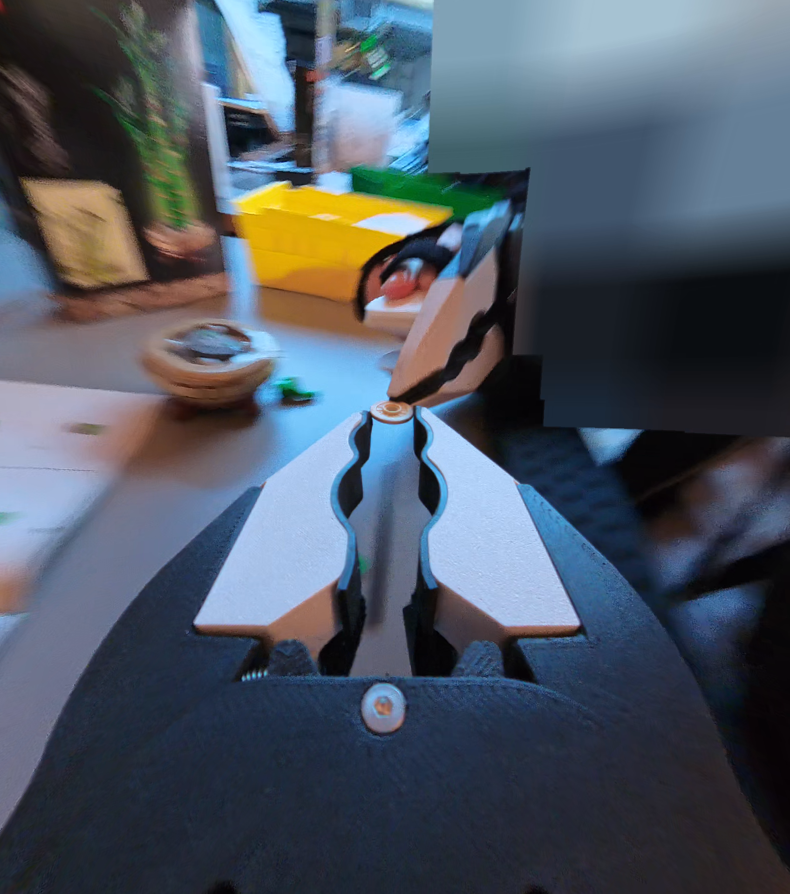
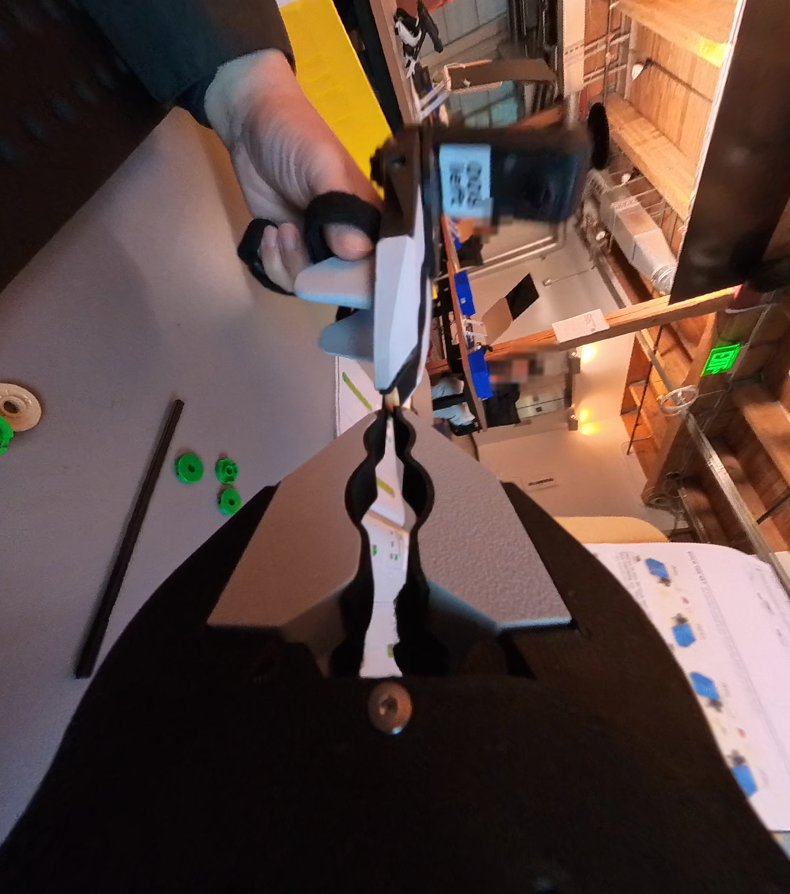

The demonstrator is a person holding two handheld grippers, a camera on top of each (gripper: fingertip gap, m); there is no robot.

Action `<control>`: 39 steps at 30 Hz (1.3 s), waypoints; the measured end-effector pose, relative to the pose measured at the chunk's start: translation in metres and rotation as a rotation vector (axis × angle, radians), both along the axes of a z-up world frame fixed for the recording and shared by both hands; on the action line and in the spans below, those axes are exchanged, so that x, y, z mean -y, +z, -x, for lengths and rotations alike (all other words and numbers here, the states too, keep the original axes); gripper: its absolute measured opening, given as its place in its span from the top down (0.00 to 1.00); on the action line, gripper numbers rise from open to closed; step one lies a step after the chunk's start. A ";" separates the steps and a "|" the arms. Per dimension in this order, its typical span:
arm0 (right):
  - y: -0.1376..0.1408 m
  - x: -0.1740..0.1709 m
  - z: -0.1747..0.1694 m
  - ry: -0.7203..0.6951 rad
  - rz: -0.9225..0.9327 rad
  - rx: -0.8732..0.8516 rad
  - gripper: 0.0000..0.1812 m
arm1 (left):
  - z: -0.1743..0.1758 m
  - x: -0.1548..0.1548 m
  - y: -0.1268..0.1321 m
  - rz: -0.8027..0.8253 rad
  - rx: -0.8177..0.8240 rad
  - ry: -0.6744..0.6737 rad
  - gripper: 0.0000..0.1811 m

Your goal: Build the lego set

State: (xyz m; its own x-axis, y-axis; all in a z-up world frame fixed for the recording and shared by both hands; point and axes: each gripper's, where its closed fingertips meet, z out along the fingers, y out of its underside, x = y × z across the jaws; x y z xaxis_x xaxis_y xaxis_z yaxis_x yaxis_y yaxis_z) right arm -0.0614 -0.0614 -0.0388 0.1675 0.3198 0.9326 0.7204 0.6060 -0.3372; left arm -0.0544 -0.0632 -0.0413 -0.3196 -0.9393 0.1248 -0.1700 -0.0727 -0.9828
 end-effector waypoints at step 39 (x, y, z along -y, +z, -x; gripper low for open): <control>-0.026 -0.040 -0.035 -0.229 0.176 -0.009 1.00 | 0.198 -0.215 0.030 -0.463 -0.218 1.447 0.85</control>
